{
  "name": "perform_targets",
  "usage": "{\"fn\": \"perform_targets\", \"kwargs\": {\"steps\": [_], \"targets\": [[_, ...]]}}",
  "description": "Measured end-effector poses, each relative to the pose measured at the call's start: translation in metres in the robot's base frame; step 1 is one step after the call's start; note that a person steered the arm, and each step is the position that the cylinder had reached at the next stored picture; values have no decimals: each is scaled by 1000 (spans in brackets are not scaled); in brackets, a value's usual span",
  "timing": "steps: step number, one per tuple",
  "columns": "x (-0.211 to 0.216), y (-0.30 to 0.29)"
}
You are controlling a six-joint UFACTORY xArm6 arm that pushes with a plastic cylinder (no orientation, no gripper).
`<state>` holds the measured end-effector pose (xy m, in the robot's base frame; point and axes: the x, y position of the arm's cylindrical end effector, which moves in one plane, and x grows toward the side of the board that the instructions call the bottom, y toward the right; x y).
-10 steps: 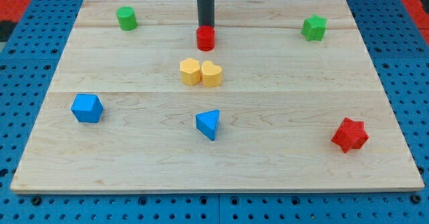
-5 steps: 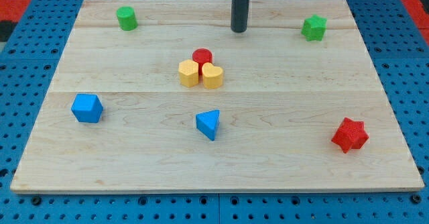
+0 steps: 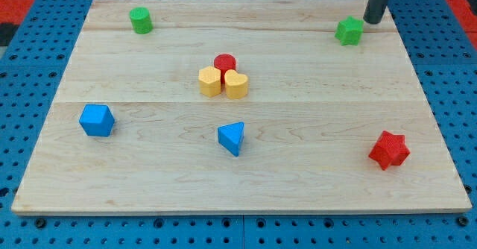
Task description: Slide the green star to the center
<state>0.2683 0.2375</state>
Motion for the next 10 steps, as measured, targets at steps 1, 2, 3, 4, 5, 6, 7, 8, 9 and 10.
{"fn": "perform_targets", "kwargs": {"steps": [1,2,3,4,5,6,7,8,9,10], "targets": [[23,-47],[24,-78],[30,-113],[41,-152],[35,-158],[33,-177],[33,-208],[37,-222],[47,-219],[47,-196]]}}
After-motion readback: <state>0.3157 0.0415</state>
